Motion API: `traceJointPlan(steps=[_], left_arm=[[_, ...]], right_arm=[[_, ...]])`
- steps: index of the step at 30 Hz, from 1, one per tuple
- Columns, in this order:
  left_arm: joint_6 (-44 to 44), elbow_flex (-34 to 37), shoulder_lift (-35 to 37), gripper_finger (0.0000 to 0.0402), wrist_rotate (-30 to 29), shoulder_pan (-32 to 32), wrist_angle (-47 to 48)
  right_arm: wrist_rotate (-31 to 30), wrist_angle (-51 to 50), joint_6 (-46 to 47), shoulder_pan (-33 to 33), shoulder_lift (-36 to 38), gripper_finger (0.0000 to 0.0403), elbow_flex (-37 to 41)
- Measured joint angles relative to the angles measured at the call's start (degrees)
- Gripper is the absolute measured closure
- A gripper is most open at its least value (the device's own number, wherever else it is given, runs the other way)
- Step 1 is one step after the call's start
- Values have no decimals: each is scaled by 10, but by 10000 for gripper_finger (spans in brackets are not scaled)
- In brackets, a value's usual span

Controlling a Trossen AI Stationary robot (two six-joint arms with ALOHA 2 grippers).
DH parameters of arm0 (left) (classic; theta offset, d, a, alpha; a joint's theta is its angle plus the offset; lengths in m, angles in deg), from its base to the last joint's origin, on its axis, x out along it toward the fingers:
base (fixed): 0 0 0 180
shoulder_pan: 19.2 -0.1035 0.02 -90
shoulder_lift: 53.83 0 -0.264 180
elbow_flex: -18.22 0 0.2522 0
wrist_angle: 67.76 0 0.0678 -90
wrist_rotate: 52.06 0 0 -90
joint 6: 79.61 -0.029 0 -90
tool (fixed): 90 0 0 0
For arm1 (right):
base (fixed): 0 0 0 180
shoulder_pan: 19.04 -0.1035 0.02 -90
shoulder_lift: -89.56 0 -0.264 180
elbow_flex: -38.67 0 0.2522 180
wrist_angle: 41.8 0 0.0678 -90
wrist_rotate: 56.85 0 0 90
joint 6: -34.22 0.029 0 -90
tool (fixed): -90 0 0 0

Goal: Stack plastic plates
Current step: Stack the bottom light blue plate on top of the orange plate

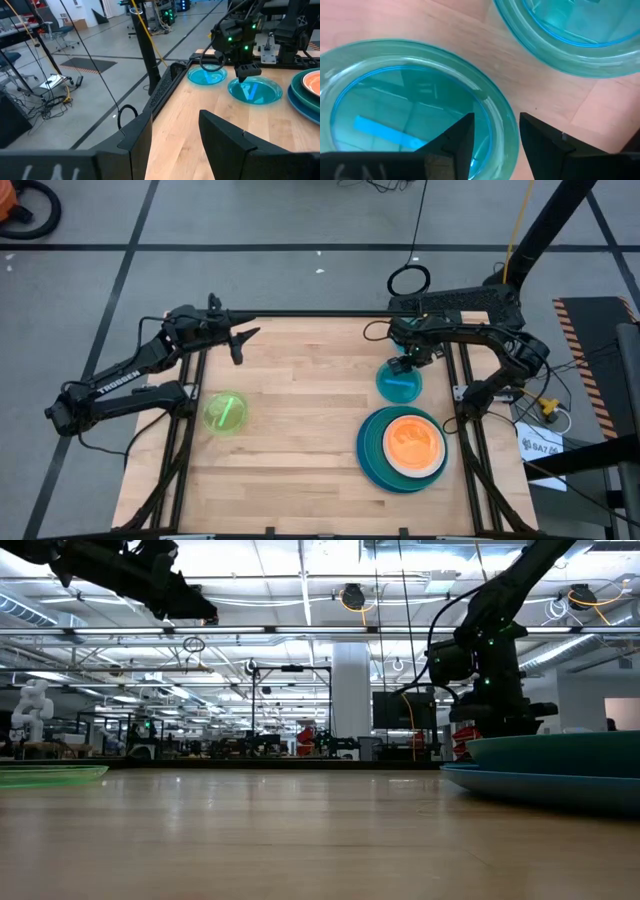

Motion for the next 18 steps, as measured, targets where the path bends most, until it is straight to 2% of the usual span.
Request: traceJointPlan(steps=[10,18], left_arm=[[0,0,0,231,0,0,0],[-1,0,0,231,0,0,0]], right_arm=[[0,13,-2,0,0,256,0],[11,14,-13,0,0,290,0]])
